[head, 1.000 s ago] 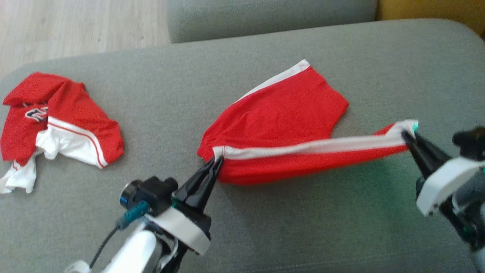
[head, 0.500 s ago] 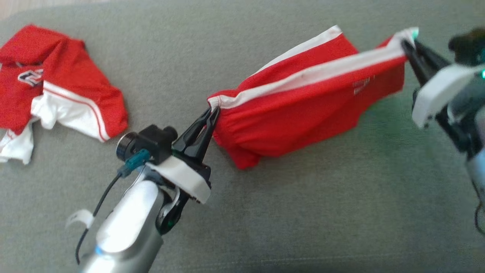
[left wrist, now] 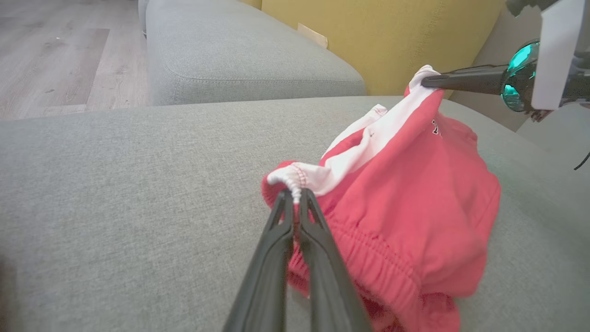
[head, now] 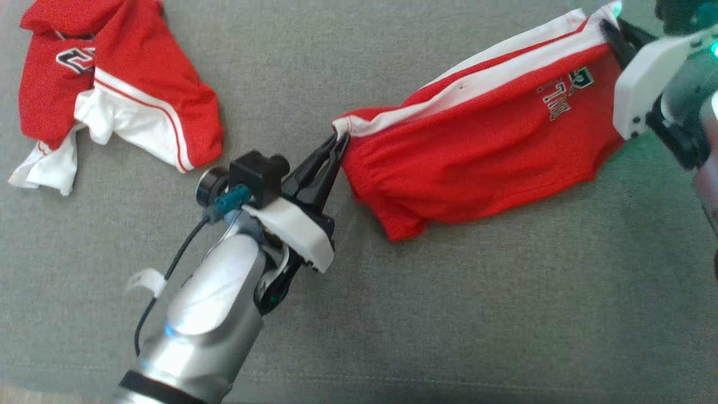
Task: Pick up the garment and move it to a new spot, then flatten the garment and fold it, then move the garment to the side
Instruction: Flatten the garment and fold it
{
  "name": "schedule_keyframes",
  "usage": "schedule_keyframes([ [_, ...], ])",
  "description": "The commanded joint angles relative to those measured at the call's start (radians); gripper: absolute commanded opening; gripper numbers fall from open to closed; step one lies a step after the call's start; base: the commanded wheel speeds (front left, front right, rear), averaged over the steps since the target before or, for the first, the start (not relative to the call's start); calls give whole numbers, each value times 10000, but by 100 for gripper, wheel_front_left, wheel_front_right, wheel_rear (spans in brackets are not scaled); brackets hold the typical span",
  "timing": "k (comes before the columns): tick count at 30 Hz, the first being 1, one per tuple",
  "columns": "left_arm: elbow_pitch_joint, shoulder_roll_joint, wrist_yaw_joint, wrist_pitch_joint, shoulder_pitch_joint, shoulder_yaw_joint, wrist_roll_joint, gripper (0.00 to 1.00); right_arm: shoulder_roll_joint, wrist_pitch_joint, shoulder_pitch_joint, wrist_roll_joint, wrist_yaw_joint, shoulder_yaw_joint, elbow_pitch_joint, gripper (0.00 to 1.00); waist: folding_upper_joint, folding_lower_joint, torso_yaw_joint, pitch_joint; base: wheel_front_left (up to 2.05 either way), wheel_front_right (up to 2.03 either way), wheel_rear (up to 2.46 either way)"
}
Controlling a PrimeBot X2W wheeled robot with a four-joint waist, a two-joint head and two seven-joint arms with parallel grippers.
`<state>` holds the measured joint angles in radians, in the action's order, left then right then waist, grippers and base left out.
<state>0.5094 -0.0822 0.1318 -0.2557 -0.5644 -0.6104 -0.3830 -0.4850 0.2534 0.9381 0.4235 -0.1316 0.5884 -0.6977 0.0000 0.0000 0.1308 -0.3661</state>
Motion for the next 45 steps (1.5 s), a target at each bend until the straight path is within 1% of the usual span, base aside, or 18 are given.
schedule_keyframes([
  [1, -179, -86, -12, -61, -459, 272, -83, 0, -120, -83, 348, 120, 9, 167, 100, 0, 0, 0, 137, -210, 0, 0, 0],
  [3, -37, -32, -12, -61, -622, 274, -92, 0, -102, 40, 614, 317, 9, 374, -223, 0, 0, 0, 186, -341, 0, 0, 0],
  [4, 29, -7, -12, -61, -701, 276, -89, 14, -110, 66, 751, 365, 9, 462, -378, 100, 0, 0, 202, -393, 0, 0, 0],
  [5, 98, 17, -12, -61, -773, 302, -72, 85, -106, 106, 872, 397, 9, 542, -554, 100, 0, 0, 212, -428, 0, 0, 0],
  [6, 170, 40, -12, -61, -829, 334, -44, 100, -96, 97, 984, 419, 9, 618, -704, 100, 0, 0, 215, -454, 0, 0, 0],
  [9, 319, 95, -12, -61, -930, 441, 64, 100, 5, -35, 1270, 563, 9, 704, -1124, 100, 0, 0, 173, -472, 0, 0, 0],
  [13, 406, 135, -12, -61, -867, 743, 243, 100, 164, -489, 1447, 813, 9, 652, -1576, 100, 0, 0, 18, -261, 0, 0, 0],
  [16, 318, 140, -25, -61, -696, 1099, 355, 100, 217, -994, 1436, 1026, 9, 583, -1737, 100, 0, 0, -156, 7, 0, 0, 0],
  [17, 318, 140, -25, -61, -696, 1099, 355, 100, 217, -994, 1436, 1026, 9, 583, -1737, 100, 0, 0, -156, 7, 0, 0, 0],
  [19, 202, 117, -51, -61, -528, 1378, 422, 100, 271, -1451, 1365, 1257, 9, 418, -1766, 100, 0, 0, -290, 225, 0, 0, 0],
  [26, -696, 70, -269, -61, 246, 2638, 521, 100, 445, -3215, 687, 1848, 9, -85, -1275, 100, 0, 0, -753, 1026, 0, 0, 0],
  [30, -1427, 117, -348, -61, 778, 3381, 549, 100, 622, -4129, -35, 2040, 9, -559, -791, 100, 0, 0, -932, 1469, 0, 0, 0],
  [33, -1953, 162, -365, -61, 1232, 3823, 649, 100, 808, -4644, -758, 1935, 9, -1006, -410, 100, 0, 0, -1061, 1791, 0, 0, 0],
  [37, -2537, 220, -330, -61, 1923, 4242, 776, 100, 1297, -5014, -1951, 1605, 9, -1914, 230, 100, 0, 0, -1238, 2188, 0, 0, 0],
  [40, -2837, 254, -289, -61, 2467, 4432, 883, 100, 1770, -5109, -2995, 1032, 9, -2691, 839, 100, 0, 0, -1349, 2479, 0, 0, 0],
  [45, -3223, 293, -233, -61, 3368, 4596, 1109, 100, 2925, -5145, -4908, -36, 9, -4075, 2019, 100, 0, 0, -1529, 2893, 0, 0, 0],
])
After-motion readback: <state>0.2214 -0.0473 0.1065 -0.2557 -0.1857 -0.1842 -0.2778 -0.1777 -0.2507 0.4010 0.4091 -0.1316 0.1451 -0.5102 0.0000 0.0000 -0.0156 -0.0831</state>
